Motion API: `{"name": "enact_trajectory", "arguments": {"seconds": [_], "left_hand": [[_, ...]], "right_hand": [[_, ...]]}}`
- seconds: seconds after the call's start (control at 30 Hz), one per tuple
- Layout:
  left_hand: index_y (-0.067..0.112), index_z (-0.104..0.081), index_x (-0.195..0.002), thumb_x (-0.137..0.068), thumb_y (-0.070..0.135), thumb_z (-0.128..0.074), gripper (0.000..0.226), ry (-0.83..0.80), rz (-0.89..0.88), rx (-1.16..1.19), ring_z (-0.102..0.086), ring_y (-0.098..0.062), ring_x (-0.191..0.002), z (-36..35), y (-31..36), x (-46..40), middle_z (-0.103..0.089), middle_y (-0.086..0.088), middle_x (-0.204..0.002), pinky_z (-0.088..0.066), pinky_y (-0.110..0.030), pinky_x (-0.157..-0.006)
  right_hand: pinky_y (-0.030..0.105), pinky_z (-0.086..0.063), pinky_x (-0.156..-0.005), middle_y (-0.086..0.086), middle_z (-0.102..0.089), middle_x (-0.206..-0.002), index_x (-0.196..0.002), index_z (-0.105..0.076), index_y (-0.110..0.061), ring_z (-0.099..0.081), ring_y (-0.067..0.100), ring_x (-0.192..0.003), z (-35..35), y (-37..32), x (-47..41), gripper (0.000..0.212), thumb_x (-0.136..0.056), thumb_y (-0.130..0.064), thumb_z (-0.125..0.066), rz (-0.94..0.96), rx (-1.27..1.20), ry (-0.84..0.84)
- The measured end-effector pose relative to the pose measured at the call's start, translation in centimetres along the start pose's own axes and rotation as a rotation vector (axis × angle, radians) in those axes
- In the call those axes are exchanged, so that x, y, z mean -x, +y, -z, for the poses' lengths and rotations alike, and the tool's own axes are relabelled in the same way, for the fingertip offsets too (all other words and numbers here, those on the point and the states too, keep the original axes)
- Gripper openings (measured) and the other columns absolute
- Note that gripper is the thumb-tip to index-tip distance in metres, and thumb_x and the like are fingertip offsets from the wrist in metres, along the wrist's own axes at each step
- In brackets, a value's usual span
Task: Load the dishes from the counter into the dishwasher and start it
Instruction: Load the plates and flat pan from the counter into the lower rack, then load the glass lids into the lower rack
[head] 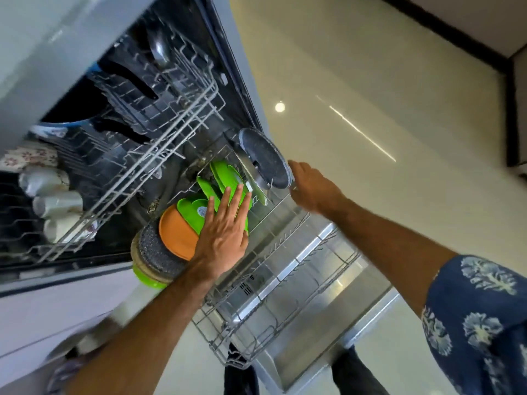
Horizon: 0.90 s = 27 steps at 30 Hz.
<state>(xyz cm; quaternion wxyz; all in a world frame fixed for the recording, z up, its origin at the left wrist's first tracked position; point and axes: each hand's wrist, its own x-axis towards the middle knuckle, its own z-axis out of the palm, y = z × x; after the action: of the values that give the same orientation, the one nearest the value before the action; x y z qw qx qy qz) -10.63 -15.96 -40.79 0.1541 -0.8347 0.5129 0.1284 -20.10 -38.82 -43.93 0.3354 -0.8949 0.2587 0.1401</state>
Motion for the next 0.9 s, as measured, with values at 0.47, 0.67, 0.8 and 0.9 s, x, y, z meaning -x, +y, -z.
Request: {"name": "enact_trajectory", "arguments": {"seconds": [0.47,0.67,0.8,0.9], "left_hand": [[0.010,-0.027,-0.156,-0.095,0.059,-0.034,0.079,0.030,0.437,0.251,-0.019,-0.034,-0.152,15.4,7.5,29.1,-0.020,-0.013,-0.165,-0.024,-0.059,-0.118],[0.010,-0.026,-0.156,-0.097,0.058,-0.030,0.077,0.124,0.728,0.251,-0.017,-0.036,-0.152,17.5,5.5,45.4,-0.019,-0.014,-0.165,-0.023,-0.060,-0.118],[0.011,-0.024,-0.157,-0.095,0.059,-0.025,0.078,0.167,0.942,0.262,-0.015,-0.036,-0.152,17.6,5.2,58.2,-0.019,-0.012,-0.165,-0.017,-0.059,-0.121],[0.012,-0.031,-0.155,-0.092,0.059,-0.025,0.079,0.204,1.110,0.240,-0.017,-0.035,-0.152,17.2,6.0,68.3,-0.023,-0.010,-0.164,-0.016,-0.059,-0.121]], "right_hand": [[0.051,-0.017,-0.120,0.011,-0.014,-0.164,-0.158,-0.011,-0.015,-0.018,0.031,-0.149,7.1,-17.2,27.1,0.085,-0.094,-0.053,-0.053,0.598,0.428,-0.139],[0.054,-0.021,-0.119,0.011,-0.017,-0.164,-0.158,-0.016,-0.015,-0.022,0.032,-0.149,6.6,-30.2,34.3,0.086,-0.091,-0.052,-0.056,0.907,0.583,-0.049],[0.054,-0.018,-0.120,0.010,-0.017,-0.164,-0.157,-0.017,-0.016,-0.021,0.030,-0.149,4.1,-39.3,40.8,0.084,-0.092,-0.051,-0.055,1.085,0.616,-0.015],[0.054,-0.024,-0.118,0.012,-0.022,-0.162,-0.155,-0.021,-0.014,-0.026,0.031,-0.146,1.1,-45.7,46.8,0.081,-0.092,-0.050,-0.055,1.247,0.635,0.005]]}}
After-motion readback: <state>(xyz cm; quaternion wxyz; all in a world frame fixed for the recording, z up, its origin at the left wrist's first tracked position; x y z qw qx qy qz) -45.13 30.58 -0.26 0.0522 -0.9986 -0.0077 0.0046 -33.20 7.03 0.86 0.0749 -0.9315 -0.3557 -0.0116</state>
